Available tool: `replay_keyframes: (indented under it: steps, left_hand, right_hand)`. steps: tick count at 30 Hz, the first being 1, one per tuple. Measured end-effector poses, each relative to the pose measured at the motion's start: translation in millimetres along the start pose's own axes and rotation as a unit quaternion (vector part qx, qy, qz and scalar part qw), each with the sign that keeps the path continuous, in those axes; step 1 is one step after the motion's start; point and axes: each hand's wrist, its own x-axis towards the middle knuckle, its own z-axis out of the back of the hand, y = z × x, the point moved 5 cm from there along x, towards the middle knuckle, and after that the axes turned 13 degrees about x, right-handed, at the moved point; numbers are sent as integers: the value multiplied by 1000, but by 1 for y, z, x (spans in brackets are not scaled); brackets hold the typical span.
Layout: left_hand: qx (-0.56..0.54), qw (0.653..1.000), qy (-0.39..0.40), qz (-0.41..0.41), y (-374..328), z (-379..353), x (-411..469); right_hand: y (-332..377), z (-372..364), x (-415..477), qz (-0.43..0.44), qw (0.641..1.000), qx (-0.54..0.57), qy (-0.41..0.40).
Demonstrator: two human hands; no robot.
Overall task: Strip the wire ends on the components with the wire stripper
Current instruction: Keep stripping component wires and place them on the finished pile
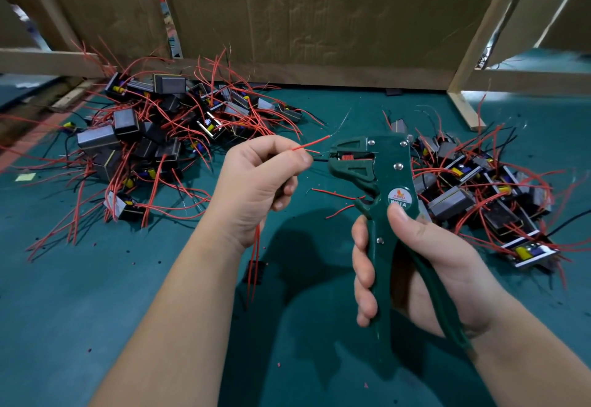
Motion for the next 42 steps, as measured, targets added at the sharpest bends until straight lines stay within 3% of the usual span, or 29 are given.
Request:
replay_keyframes:
  steps: [3, 7, 10, 13, 18, 25, 42]
  left_hand:
    - [1, 1000, 10, -3, 1, -1, 1]
    - [29, 996, 82, -12, 2, -10, -2]
    - [35, 995, 95, -20, 1, -13, -3]
    - [51, 997, 55, -29, -1, -5, -1]
    - [84, 996, -9, -33, -2, 4, 2]
    - [123, 991, -6, -47, 0, 2, 3]
    - [115, 991, -13, -61, 0, 4, 4]
  right_hand:
    - [-2, 0, 4, 24, 998, -21, -59]
    - [3, 5, 8, 78, 989, 2, -122]
    - [10, 7, 7, 91, 989, 71, -93]
    - [18, 8, 5, 89, 988, 107, -72]
    - [12, 1, 3, 3, 995, 95, 9]
    - [1, -7, 1, -64, 988, 100, 94]
    - [-1, -5, 0, -62, 993, 73, 72]
